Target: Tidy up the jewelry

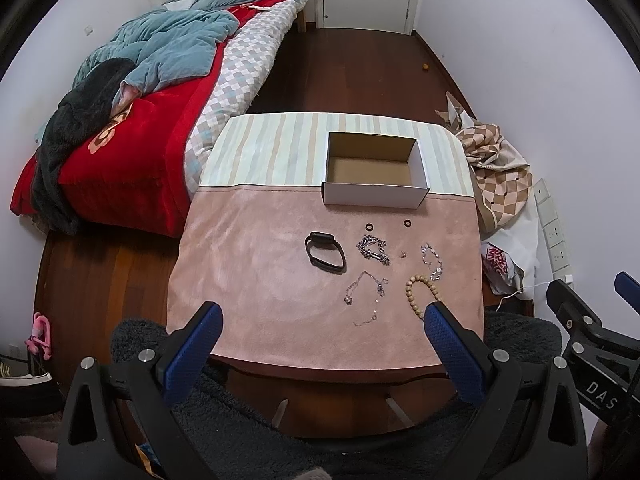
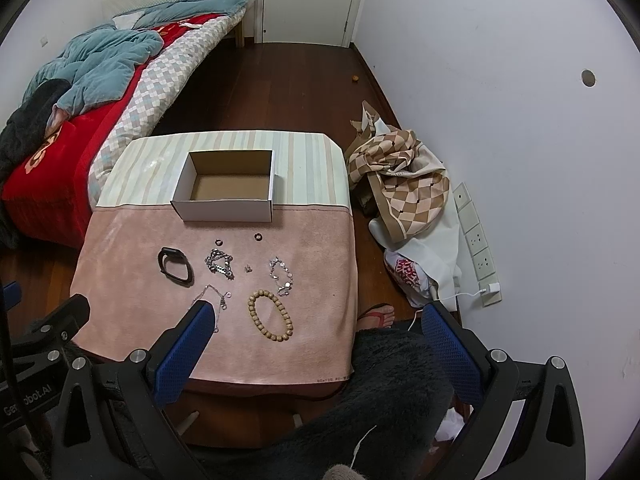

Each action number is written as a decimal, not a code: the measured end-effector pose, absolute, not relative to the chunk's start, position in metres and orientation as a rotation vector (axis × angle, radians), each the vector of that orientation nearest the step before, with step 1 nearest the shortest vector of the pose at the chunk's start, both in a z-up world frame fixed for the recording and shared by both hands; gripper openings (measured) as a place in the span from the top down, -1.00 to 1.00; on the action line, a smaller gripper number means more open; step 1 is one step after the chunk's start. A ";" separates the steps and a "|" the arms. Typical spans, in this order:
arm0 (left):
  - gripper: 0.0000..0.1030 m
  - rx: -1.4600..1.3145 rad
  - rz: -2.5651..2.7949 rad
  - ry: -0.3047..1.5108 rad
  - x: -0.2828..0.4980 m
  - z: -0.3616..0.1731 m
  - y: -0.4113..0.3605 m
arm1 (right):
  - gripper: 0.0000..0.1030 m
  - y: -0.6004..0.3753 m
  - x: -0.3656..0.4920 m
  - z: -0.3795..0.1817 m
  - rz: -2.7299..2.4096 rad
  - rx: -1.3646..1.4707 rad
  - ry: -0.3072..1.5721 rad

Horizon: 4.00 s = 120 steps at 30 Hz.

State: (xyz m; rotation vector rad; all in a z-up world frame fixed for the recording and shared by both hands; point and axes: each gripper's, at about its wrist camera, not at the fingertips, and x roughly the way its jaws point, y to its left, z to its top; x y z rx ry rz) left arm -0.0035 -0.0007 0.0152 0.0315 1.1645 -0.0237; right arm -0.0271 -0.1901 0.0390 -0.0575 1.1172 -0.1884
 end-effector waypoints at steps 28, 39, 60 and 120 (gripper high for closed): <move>-1.00 0.016 -0.006 1.142 -0.008 0.022 0.013 | -1.00 -0.175 -0.033 0.036 -0.159 -0.049 1.113; -1.00 0.015 -0.002 1.131 -0.010 0.025 0.019 | -1.00 -0.170 -0.031 0.037 -0.151 -0.047 1.111; -1.00 0.015 -0.003 1.125 -0.011 0.028 0.022 | -1.00 -0.169 -0.031 0.038 -0.155 -0.046 1.107; 0.11 0.033 -0.143 1.532 0.070 -0.251 -0.025 | 0.82 -0.243 0.024 -0.242 -0.154 0.161 1.479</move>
